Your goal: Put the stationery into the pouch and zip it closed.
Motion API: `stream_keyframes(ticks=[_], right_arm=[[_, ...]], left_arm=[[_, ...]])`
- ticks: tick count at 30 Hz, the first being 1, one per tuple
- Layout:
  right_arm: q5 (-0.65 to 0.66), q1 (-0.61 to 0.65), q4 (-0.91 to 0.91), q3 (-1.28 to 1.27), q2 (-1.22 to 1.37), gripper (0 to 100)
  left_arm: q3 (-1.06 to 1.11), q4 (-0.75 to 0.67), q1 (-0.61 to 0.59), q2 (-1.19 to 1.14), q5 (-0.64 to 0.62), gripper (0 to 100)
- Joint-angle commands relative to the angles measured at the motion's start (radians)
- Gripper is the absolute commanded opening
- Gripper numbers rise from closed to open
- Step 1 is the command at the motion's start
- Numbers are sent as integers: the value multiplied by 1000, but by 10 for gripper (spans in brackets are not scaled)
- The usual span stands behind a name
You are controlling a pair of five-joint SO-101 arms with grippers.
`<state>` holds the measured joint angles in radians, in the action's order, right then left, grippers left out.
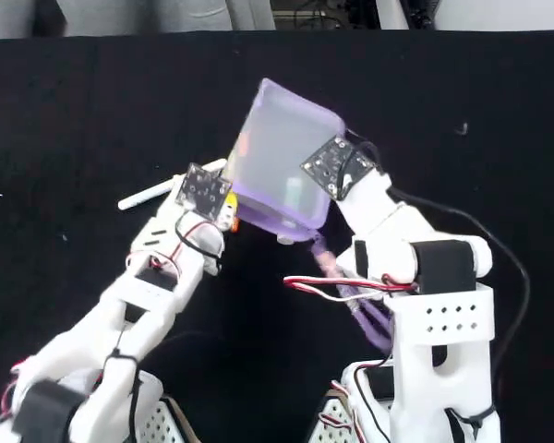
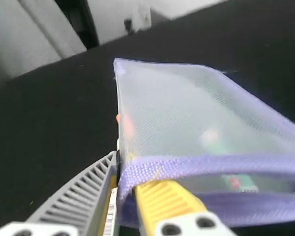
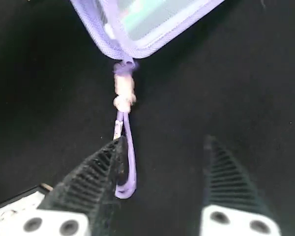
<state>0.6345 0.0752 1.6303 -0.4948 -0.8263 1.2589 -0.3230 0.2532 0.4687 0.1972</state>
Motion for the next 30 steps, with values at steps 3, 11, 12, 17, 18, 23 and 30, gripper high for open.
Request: stream_keyframes(ticks=[3, 11, 12, 17, 18, 23, 30], right_arm=[[-12, 12, -37, 10, -28, 308], [-157, 12, -106, 10, -28, 308], [-167, 12, -112, 8, -28, 308], [-173, 12, -112, 4, -28, 308], [-173, 12, -112, 4, -28, 308], [-264, 11, -130, 1, -27, 308], [-299, 11, -158, 1, -19, 308]], left_arm=[[-128, 384, -24, 284, -17, 29], [-188, 741, -58, 591, -17, 29], [-197, 775, -73, 621, -17, 29], [-280, 913, -165, 703, -17, 29], [-306, 941, -185, 706, -17, 29], [-449, 1066, -246, 697, -28, 29], [-647, 1304, -266, 692, -84, 29]])
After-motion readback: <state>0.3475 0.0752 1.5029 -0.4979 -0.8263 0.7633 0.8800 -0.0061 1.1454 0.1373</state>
